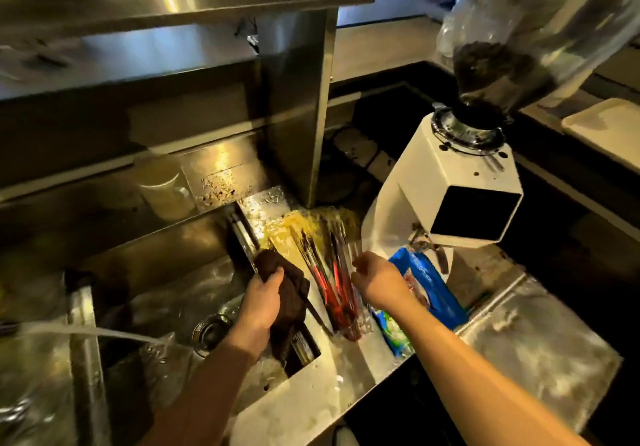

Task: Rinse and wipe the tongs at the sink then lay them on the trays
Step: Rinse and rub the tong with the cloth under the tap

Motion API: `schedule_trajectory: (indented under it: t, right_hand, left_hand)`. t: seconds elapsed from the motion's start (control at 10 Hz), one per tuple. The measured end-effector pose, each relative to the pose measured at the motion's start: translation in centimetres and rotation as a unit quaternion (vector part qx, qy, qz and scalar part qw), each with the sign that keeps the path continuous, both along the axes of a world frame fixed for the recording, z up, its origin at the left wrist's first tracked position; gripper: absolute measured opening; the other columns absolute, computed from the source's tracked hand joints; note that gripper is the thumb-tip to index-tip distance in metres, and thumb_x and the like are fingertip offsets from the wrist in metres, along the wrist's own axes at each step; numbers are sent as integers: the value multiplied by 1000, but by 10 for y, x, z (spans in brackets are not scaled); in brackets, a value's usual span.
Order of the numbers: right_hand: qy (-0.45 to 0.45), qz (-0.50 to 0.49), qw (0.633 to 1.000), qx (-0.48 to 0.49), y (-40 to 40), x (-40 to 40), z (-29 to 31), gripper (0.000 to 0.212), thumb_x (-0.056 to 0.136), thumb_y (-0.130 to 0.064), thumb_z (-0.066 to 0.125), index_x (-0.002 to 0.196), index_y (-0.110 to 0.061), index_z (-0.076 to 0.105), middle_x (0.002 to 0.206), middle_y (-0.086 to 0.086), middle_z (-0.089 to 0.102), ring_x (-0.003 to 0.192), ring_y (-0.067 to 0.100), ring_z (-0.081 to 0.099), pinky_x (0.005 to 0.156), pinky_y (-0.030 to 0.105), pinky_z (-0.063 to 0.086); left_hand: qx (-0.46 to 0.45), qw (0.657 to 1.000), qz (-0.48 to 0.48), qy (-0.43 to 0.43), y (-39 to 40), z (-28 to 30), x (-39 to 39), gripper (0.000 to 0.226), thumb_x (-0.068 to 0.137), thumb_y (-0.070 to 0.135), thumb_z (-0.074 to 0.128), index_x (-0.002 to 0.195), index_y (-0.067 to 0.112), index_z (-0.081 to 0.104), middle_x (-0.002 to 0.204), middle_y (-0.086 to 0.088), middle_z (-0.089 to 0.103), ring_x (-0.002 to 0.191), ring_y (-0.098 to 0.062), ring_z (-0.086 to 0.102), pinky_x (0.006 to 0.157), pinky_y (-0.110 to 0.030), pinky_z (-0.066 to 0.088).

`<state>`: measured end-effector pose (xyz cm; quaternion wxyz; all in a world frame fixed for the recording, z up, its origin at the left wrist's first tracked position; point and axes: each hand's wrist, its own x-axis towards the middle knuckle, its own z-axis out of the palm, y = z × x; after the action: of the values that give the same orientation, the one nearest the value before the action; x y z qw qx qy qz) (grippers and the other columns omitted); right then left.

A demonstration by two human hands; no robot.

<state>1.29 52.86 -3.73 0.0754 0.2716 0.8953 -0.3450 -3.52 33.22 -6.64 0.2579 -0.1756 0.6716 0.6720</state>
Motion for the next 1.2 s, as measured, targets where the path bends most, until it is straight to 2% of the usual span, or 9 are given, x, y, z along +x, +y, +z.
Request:
schedule_trajectory:
  t: [0.1,0.2,0.3,0.5,0.8,0.9,1.0,1.1,1.2]
  right_hand:
    - [-52,-4,999,13,18,-13,-32,30,95,-22,53,117,-5,64,119,20,65,110,35,62,89,36,50]
    - [-81,34,996,-10,28,-22,-57,26,98,-15,46,112,-9,66,121,17,63,110,33,60,83,34,49]
    - [-111,39,993,14,32,-27,-73,27,95,-23,50,113,-9,63,123,20,58,113,32,56,72,31,39]
    - [-91,39,995,30,39,-29,-78,38,90,-33,54,117,-5,56,128,23,46,116,38,49,86,42,43]
    - [-15,56,994,93,36,-30,-24,37,94,-34,53,118,-6,52,124,18,43,110,34,50,90,43,48]
    - [-57,86,989,110,20,-38,0,37,96,-29,57,126,-9,49,126,13,47,109,28,52,95,37,50]
    - [-62,136,985,81,-5,-40,21,52,92,-25,60,138,-10,40,136,17,44,124,35,49,98,38,43]
    - [-23,208,978,21,-38,-36,34,39,87,-21,60,120,-13,42,126,15,54,111,34,57,79,31,41]
    - [-49,238,957,-156,-89,-32,46,48,82,-17,62,122,-22,38,102,3,62,80,22,65,61,31,51]
  left_hand:
    - [-15,1000,19,-12,17,-15,-2,28,98,30,57,98,3,66,93,-27,67,84,-38,65,87,-58,51]
    - [-51,997,46,-30,35,-21,1,17,92,38,63,89,22,66,99,-15,70,91,-33,68,95,-49,52]
    - [-77,995,35,-44,47,-25,2,14,88,46,60,88,32,60,101,-11,70,96,-34,69,94,-56,54]
    - [-82,990,88,-72,60,-31,-4,36,93,45,59,118,20,58,101,-9,69,90,-29,70,75,-39,57]
    - [74,979,179,-58,44,-18,2,32,92,45,60,108,18,65,100,-13,72,90,-33,73,65,-39,58]
    - [132,968,207,-48,26,-6,4,41,98,45,49,95,11,72,82,-11,75,75,-27,74,61,-32,57]
    - [216,943,246,-66,-1,5,7,52,100,48,41,105,5,70,93,-13,76,89,-28,72,75,-33,57]
    - [253,924,282,-52,-38,8,13,54,100,49,38,110,7,69,90,-10,78,89,-27,71,77,-34,57]
    - [271,909,317,-20,-91,5,19,57,102,45,35,100,7,77,89,-9,78,80,-19,75,62,-24,58]
